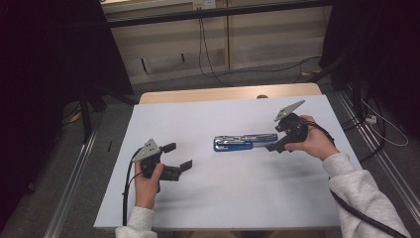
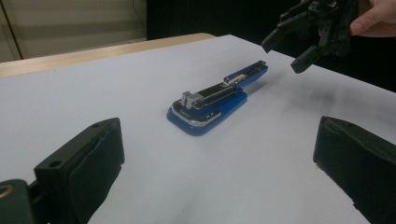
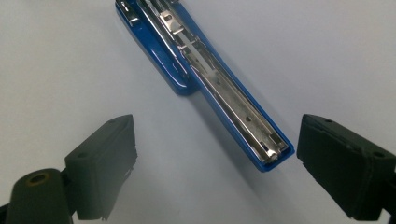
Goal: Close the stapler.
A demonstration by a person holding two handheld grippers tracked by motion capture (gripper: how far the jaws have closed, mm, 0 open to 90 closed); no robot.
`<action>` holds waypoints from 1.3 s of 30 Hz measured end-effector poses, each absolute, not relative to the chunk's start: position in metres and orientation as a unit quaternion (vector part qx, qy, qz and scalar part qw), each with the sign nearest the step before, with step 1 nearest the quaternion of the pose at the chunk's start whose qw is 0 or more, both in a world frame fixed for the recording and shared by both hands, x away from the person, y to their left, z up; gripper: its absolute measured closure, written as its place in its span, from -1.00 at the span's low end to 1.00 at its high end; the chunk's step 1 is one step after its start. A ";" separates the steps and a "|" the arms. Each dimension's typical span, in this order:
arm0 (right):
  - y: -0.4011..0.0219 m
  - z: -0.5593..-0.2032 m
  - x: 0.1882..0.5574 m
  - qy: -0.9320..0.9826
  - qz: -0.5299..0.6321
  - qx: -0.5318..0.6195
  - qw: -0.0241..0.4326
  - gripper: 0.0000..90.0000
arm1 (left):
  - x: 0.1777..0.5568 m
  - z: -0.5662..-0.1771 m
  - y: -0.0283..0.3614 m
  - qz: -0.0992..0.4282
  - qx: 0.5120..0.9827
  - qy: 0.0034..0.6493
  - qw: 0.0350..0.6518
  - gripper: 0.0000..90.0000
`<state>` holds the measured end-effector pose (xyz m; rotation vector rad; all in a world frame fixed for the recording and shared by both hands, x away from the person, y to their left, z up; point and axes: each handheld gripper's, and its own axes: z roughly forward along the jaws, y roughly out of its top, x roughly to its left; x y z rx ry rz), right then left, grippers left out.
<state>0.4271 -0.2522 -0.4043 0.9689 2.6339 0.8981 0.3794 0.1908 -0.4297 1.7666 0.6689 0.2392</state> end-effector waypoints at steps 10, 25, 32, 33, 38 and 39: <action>-0.261 -0.410 0.418 0.881 0.310 0.342 0.106 -0.78 | 0.392 -0.433 0.181 0.099 0.765 0.295 0.564 -0.96; -0.277 -0.419 0.410 0.869 0.319 0.360 0.114 -0.78 | 0.407 -0.435 0.164 0.096 0.773 0.296 0.552 -0.96; -0.280 -0.423 0.408 0.865 0.324 0.365 0.119 -0.77 | 0.416 -0.437 0.154 0.094 0.776 0.306 0.543 -0.96; -0.279 -0.424 0.408 0.864 0.325 0.365 0.118 -0.77 | 0.417 -0.437 0.153 0.099 0.779 0.306 0.539 -0.96; -0.279 -0.426 0.408 0.866 0.322 0.365 0.118 -0.76 | 0.423 -0.440 0.144 0.103 0.787 0.307 0.525 -0.92; -0.280 -0.426 0.408 0.866 0.321 0.366 0.119 -0.76 | 0.424 -0.442 0.144 0.104 0.788 0.307 0.524 -0.92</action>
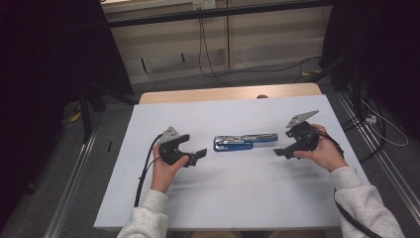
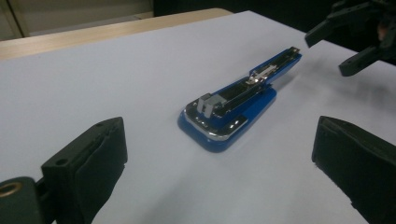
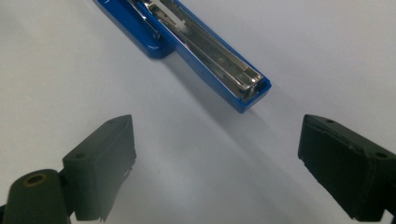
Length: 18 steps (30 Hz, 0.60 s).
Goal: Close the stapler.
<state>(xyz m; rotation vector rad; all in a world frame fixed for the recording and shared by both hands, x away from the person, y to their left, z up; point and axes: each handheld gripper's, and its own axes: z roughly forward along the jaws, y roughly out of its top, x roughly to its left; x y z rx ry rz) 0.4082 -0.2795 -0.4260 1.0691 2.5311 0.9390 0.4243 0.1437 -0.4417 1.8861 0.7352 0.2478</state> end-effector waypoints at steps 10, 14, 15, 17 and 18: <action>-0.284 -0.426 0.409 0.858 0.323 0.379 0.128 -0.48 | 0.433 -0.447 0.135 0.123 0.809 0.318 0.479 -0.40; -0.286 -0.427 0.410 0.855 0.317 0.387 0.135 -0.27 | 0.436 -0.449 0.134 0.120 0.807 0.324 0.478 -0.07; -0.286 -0.428 0.411 0.852 0.318 0.393 0.136 -0.22 | 0.437 -0.449 0.133 0.117 0.807 0.328 0.476 0.03; -0.288 -0.430 0.412 0.847 0.314 0.405 0.141 -0.05 | 0.439 -0.450 0.133 0.116 0.805 0.334 0.477 0.18; -0.289 -0.431 0.412 0.846 0.311 0.408 0.146 0.03 | 0.439 -0.451 0.133 0.115 0.804 0.338 0.475 0.30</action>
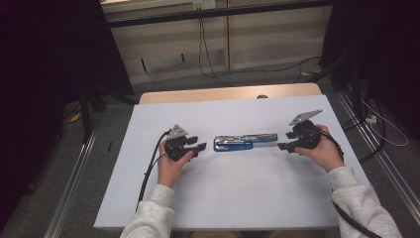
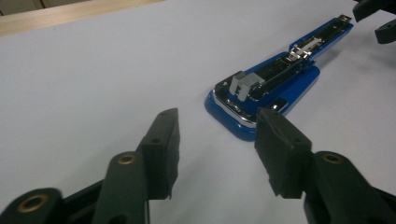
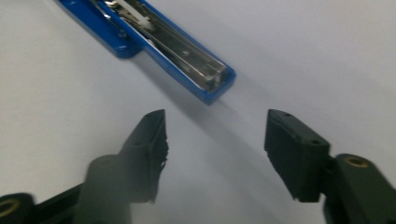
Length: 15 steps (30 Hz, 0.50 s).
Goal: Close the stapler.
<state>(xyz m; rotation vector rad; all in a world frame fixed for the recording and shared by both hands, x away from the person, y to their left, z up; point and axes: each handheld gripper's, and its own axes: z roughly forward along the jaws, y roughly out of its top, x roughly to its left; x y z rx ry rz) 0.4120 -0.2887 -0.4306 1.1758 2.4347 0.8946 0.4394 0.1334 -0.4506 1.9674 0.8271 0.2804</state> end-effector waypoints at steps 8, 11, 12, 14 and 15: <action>-0.288 -0.433 0.413 0.841 0.310 0.414 0.157 0.49 | 0.444 -0.457 0.128 0.102 0.813 0.339 0.462 0.71; -0.287 -0.434 0.414 0.844 0.305 0.411 0.161 0.69 | 0.446 -0.458 0.123 0.096 0.817 0.339 0.456 0.83; -0.286 -0.435 0.414 0.843 0.305 0.412 0.164 0.73 | 0.446 -0.458 0.122 0.096 0.818 0.336 0.458 0.86; -0.285 -0.436 0.415 0.844 0.302 0.412 0.163 0.83 | 0.447 -0.459 0.119 0.096 0.822 0.336 0.451 0.91; -0.285 -0.437 0.416 0.846 0.299 0.410 0.165 0.87 | 0.448 -0.460 0.117 0.095 0.823 0.334 0.450 0.92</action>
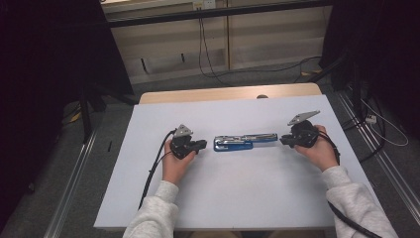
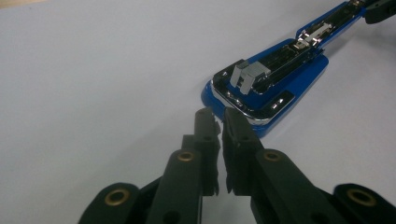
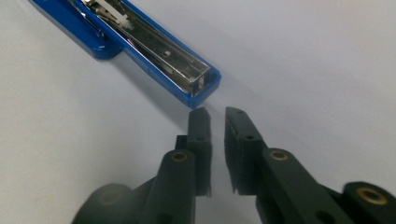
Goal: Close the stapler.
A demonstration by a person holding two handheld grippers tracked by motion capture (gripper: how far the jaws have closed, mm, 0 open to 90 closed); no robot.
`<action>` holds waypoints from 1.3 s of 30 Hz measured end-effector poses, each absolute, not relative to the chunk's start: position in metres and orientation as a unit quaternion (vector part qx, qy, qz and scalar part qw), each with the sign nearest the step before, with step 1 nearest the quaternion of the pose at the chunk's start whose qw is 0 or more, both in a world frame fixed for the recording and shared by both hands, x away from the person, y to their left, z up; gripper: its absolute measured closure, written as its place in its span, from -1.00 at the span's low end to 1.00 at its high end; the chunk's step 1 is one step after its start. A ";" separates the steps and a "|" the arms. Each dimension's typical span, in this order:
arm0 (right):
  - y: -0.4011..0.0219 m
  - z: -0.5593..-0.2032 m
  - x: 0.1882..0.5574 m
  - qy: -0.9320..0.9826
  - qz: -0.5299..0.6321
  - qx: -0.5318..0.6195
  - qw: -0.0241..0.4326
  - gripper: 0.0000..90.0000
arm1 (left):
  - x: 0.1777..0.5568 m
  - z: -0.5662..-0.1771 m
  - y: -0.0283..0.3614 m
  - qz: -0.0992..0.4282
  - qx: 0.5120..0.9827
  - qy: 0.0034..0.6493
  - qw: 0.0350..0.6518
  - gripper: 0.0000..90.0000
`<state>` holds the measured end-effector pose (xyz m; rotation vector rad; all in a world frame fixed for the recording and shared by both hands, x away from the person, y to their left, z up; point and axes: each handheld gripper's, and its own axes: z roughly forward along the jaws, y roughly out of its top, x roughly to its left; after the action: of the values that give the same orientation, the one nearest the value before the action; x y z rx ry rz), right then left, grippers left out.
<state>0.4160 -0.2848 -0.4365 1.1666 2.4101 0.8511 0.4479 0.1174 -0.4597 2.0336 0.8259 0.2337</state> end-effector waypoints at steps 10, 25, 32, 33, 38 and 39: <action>-0.282 -0.440 0.421 0.854 0.292 0.399 0.162 1.00 | 0.451 -0.464 0.105 0.092 0.838 0.327 0.427 1.00; -0.279 -0.445 0.427 0.858 0.288 0.396 0.158 1.00 | 0.454 -0.469 0.096 0.089 0.848 0.320 0.414 1.00; -0.277 -0.446 0.428 0.864 0.285 0.384 0.155 1.00 | 0.454 -0.469 0.094 0.088 0.852 0.311 0.411 1.00; -0.277 -0.447 0.429 0.865 0.286 0.384 0.151 1.00 | 0.454 -0.469 0.094 0.087 0.853 0.311 0.411 1.00; -0.276 -0.447 0.427 0.865 0.293 0.378 0.151 1.00 | 0.454 -0.469 0.092 0.084 0.852 0.312 0.412 1.00; -0.275 -0.447 0.427 0.863 0.297 0.380 0.150 1.00 | 0.454 -0.469 0.092 0.083 0.852 0.312 0.412 1.00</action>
<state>0.4272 -0.2755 -0.4465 1.0914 2.4799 0.8519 0.4539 0.0924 -0.4687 2.1433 0.7861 0.2095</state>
